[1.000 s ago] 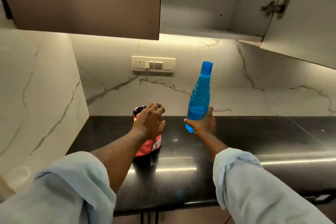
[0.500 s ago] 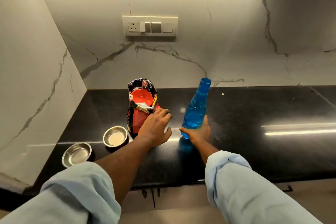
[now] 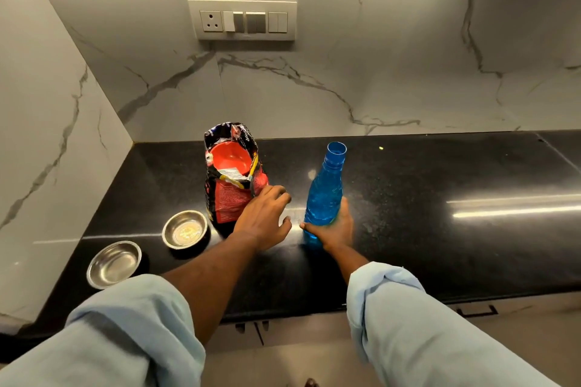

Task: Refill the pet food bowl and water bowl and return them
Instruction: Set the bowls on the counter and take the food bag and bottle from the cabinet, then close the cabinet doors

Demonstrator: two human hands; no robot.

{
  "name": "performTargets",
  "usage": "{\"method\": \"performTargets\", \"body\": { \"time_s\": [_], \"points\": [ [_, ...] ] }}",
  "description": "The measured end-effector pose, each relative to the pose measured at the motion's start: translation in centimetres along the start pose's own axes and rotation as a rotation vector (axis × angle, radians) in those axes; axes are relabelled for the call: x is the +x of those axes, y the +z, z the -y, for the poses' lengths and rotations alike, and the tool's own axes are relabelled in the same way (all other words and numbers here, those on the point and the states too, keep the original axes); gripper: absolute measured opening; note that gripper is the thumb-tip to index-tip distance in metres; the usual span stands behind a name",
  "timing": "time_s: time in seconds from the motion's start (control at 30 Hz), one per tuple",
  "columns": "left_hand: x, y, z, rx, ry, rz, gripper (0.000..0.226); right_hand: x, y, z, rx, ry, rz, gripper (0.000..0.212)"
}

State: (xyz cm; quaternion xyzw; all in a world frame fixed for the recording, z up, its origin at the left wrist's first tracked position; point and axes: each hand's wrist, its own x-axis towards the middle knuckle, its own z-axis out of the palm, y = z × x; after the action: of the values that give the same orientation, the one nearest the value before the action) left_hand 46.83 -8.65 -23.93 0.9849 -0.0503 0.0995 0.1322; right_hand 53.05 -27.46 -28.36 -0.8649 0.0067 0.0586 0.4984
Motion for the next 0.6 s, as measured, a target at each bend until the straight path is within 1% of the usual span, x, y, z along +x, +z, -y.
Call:
{"method": "performTargets", "body": {
  "time_s": [0.1,0.2,0.27,0.33,0.43,0.6],
  "points": [
    [0.2,-0.3,-0.5,-0.001,0.012,-0.012,0.042,-0.2,-0.4,-0.3,-0.055,0.003,0.006,0.109],
    [0.4,-1.1,-1.0,-0.008,0.030,-0.020,0.044,-0.6,-1.5,-0.2,-0.150,-0.010,0.056,0.122],
    [0.5,-1.8,-1.5,-0.012,0.050,-0.034,0.045,-1.2,-2.8,0.0,-0.199,-0.016,0.097,0.124],
    [0.5,-2.7,-2.1,-0.017,0.066,-0.058,0.045,-1.6,-3.9,0.2,-0.245,-0.019,0.083,0.116],
    [0.1,-4.3,-3.1,-0.015,0.094,-0.093,0.045,-2.3,-5.7,1.0,-0.275,-0.020,0.036,0.098],
    [-0.7,-7.6,-4.9,-0.010,0.139,-0.155,0.046,-3.6,-9.4,3.2,-0.274,-0.138,-0.035,0.062]
  ]
}}
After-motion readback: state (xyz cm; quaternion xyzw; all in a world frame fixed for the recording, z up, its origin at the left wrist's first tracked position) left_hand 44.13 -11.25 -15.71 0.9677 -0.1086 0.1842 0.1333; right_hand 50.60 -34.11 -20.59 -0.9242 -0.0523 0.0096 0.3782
